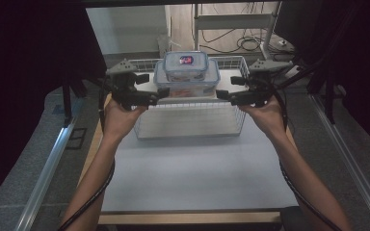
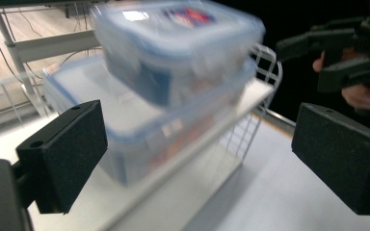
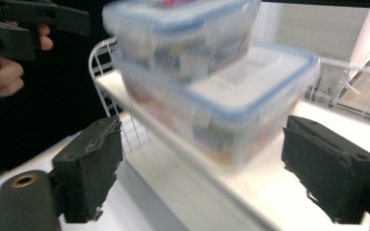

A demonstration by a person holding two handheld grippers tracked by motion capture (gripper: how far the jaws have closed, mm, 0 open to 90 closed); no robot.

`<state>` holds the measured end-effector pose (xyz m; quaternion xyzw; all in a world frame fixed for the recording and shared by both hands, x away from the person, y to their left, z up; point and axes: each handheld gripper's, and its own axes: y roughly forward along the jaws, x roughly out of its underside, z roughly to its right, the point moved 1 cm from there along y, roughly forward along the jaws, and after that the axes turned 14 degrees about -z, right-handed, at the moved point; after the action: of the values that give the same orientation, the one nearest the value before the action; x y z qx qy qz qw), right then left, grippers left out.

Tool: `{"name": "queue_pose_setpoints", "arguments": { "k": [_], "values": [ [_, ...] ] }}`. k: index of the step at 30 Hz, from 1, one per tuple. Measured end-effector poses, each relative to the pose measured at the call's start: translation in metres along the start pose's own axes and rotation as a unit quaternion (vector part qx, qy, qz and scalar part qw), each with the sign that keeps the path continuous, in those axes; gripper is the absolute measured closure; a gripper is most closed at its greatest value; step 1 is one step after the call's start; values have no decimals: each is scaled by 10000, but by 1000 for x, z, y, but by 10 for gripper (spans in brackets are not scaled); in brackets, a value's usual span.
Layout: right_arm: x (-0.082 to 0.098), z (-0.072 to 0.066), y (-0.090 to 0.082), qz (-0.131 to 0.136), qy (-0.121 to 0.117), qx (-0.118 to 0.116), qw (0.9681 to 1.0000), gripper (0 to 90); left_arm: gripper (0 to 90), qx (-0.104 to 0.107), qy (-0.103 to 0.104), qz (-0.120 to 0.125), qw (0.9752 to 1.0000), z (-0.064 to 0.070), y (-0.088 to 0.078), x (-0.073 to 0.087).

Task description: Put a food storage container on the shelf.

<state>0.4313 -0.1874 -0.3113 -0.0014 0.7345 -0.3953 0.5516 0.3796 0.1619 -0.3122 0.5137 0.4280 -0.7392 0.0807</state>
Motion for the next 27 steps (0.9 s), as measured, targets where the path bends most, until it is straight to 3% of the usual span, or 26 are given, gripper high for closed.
{"name": "queue_pose_setpoints", "arguments": {
  "k": [8, 13, 17, 27],
  "values": [
    [40, -18, -5, -121, -278, 178, 9994, 90, 29, -238, 292, -165, 9992, 23, -4, 47],
    [62, -27, -6, -170, -307, 95, 9993, 69, 27, -362, 310, -211, 9986, 34, -3, 78],
    [79, -33, -6, -269, -360, 136, 9989, 55, 28, -331, 259, -256, 9988, 39, -1, 97],
    [110, -46, -6, -388, -316, 161, 9986, 27, 28, -301, 186, -352, 9988, 50, 4, 131]
  ]
}}
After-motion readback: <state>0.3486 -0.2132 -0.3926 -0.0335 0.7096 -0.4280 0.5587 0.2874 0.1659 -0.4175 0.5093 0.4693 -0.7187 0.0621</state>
